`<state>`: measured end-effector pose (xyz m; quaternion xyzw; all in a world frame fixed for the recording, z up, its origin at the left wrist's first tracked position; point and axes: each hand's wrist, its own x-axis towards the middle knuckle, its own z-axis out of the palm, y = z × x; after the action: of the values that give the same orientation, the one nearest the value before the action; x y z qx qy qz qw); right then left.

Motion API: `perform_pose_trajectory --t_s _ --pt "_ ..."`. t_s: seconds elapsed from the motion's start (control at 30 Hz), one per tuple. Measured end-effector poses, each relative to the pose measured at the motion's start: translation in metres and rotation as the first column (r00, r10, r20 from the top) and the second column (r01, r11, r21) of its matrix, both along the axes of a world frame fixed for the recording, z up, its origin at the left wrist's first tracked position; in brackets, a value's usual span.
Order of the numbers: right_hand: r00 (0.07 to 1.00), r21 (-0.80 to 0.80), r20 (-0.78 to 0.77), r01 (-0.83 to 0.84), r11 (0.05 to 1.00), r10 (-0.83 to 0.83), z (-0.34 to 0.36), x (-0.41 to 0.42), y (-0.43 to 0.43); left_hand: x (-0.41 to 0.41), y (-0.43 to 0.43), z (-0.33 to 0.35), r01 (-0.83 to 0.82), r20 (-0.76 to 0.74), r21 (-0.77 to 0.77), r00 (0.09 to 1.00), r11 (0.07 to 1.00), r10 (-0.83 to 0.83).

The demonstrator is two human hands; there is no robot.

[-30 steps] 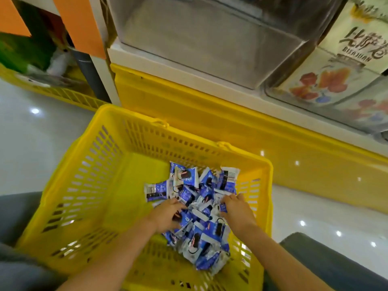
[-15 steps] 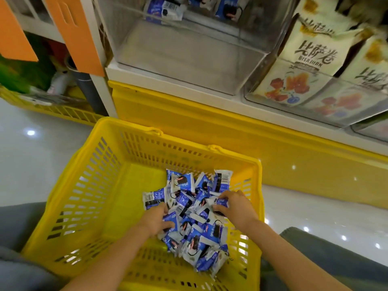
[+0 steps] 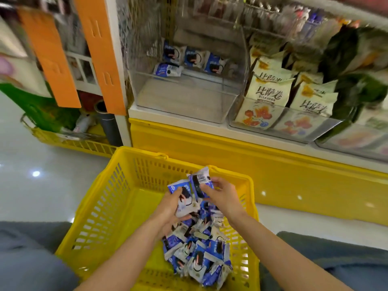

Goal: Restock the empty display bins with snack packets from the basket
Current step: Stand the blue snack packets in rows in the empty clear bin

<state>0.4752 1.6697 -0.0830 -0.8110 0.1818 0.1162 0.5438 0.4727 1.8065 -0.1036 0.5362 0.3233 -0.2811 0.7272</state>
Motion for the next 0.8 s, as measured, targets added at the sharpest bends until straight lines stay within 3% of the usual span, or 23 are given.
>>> perform_pose_trajectory --t_s 0.1,0.2,0.27,0.37,0.43,0.47,0.53,0.6,0.7,0.8 --pt "0.912 -0.330 0.373 -0.044 0.943 0.173 0.030 0.003 0.009 0.004 0.013 0.034 -0.029 0.054 -0.151 0.998 0.988 0.038" --pt "0.680 -0.639 0.519 -0.094 0.764 0.518 0.055 0.004 0.019 0.008 0.030 0.064 0.078 0.233 -0.315 0.972 0.946 -0.002" --pt "0.550 -0.708 0.550 -0.091 0.700 0.628 0.067 0.006 0.027 0.012 0.041 0.083 0.139 0.358 -0.309 0.934 0.941 -0.020" --pt "0.473 -0.603 0.637 -0.186 0.776 0.609 0.085 0.009 0.038 0.018 0.052 0.104 0.092 0.483 -0.177 0.875 0.980 0.005" --pt "0.498 -0.482 0.695 -0.214 0.850 0.519 0.095 0.014 0.046 0.023 0.059 0.114 0.040 0.537 -0.090 0.844 0.995 0.015" --pt "0.553 -0.403 0.695 -0.229 0.886 0.459 0.099 0.018 0.049 0.026 0.062 0.119 0.032 0.562 -0.063 0.827 0.997 0.009" --pt "0.712 -0.215 0.606 -0.282 0.935 0.355 0.112 0.026 0.057 0.034 0.071 0.129 0.031 0.609 -0.010 0.793 0.999 -0.019" --pt "0.797 -0.098 0.505 -0.329 0.939 0.332 0.124 0.037 0.065 0.042 0.082 0.140 0.048 0.648 0.030 0.760 0.998 -0.056" --pt "0.777 -0.114 0.513 -0.361 0.926 0.366 0.139 0.051 0.075 0.054 0.096 0.153 0.078 0.680 0.054 0.727 0.995 -0.094" --pt "0.723 -0.141 0.551 -0.412 0.900 0.417 0.160 0.078 0.083 0.072 0.108 0.163 -0.010 0.697 0.027 0.717 1.000 -0.012"
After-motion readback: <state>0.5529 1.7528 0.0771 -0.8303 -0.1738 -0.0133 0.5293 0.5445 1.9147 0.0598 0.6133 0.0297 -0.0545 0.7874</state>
